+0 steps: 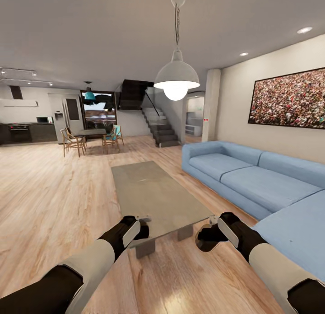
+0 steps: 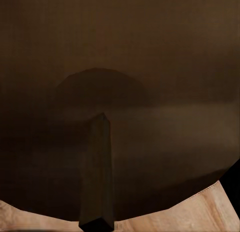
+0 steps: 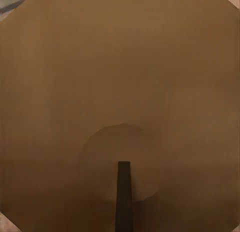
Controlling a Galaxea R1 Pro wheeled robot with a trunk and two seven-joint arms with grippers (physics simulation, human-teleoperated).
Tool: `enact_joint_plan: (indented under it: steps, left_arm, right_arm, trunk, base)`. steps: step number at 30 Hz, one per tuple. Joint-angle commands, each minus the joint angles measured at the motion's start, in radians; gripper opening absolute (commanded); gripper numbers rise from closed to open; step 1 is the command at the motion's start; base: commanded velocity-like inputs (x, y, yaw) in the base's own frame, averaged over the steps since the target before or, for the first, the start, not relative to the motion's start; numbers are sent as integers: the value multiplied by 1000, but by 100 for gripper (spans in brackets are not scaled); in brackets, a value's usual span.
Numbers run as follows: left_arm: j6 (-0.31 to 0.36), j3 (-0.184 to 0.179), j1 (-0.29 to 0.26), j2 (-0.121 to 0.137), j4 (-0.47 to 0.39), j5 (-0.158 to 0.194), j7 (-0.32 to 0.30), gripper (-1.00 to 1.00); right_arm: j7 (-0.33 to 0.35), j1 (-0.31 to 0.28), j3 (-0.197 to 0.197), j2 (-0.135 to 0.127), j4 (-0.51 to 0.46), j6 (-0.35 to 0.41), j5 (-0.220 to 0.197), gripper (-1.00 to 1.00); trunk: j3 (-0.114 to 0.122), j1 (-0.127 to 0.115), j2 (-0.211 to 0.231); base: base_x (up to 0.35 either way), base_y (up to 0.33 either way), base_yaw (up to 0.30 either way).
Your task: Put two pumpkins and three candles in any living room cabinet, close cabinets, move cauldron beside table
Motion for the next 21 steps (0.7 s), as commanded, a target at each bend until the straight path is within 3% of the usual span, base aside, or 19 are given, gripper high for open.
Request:
enact_joint_plan:
  steps: [1,21]
  left_arm:
    - [3,-8,-1,0,-1,9,8,-100]
    - [2,-8,-1,0,-1,9,8,-100]
  right_arm:
    - [-7,-1,7,-2,-2,3,-11,-100]
    - [-7,-1,7,-2,-2,1,-11,-100]
  trunk:
    - [-1,0,-1]
    - [8,0,-1]
  base:
    - [0,0,292]
    - [0,0,292]
